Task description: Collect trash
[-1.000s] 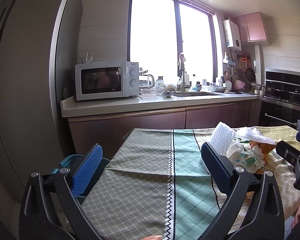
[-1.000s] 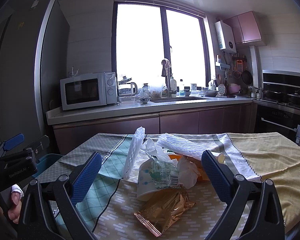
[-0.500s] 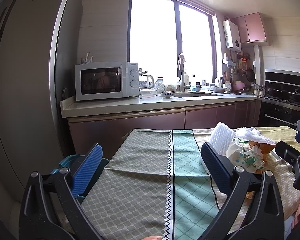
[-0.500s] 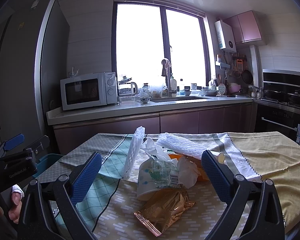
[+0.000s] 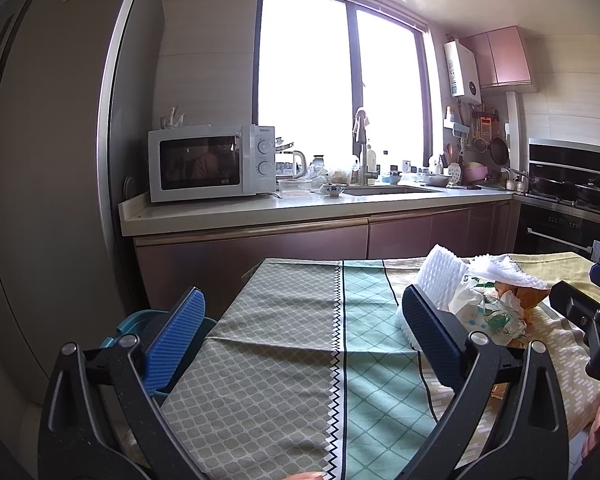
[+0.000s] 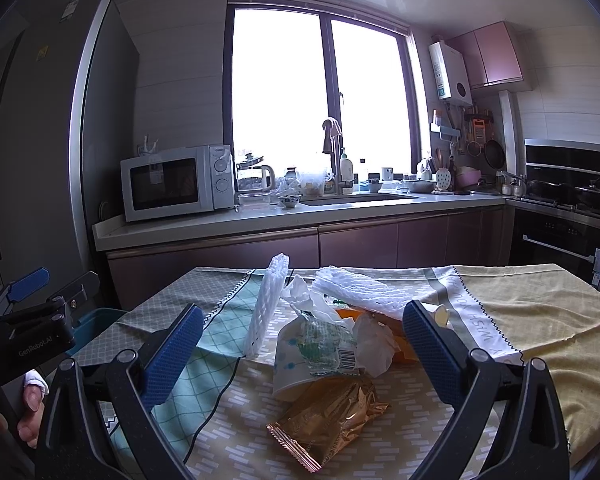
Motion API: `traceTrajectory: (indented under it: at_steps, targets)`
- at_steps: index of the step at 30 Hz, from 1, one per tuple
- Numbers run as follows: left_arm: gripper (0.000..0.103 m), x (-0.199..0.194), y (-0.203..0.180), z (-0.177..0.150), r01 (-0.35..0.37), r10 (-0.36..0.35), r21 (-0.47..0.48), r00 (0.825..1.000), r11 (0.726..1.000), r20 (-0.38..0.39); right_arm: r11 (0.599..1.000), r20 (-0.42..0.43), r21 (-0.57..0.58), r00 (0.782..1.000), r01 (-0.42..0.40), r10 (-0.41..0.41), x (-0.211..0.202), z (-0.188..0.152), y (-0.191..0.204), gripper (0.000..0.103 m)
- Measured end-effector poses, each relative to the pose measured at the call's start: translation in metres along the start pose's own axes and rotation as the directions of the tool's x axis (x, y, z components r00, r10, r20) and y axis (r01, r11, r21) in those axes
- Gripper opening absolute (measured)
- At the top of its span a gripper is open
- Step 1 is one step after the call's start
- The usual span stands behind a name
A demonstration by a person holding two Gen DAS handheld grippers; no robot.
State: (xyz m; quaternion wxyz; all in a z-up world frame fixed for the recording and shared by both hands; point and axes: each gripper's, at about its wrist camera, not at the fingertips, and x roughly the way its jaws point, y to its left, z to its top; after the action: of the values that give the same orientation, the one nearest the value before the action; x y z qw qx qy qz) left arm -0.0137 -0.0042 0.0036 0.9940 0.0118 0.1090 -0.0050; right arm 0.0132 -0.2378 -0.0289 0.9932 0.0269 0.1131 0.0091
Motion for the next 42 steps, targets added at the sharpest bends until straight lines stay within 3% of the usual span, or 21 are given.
traceTrajectory:
  at_steps: [29, 42]
  targets:
    - [0.097, 0.010, -0.004, -0.004, 0.016, -0.016, 0.011, 1.000, 1.000, -0.023, 1.000, -0.016, 0.006, 1.000, -0.015, 0.016, 0.002, 0.001, -0.007, 0.097]
    - [0.097, 0.027, -0.013, -0.007, 0.050, -0.047, 0.032, 0.996, 0.998, -0.072, 1.000, -0.047, 0.013, 0.999, -0.022, 0.023, 0.014, 0.005, -0.022, 0.097]
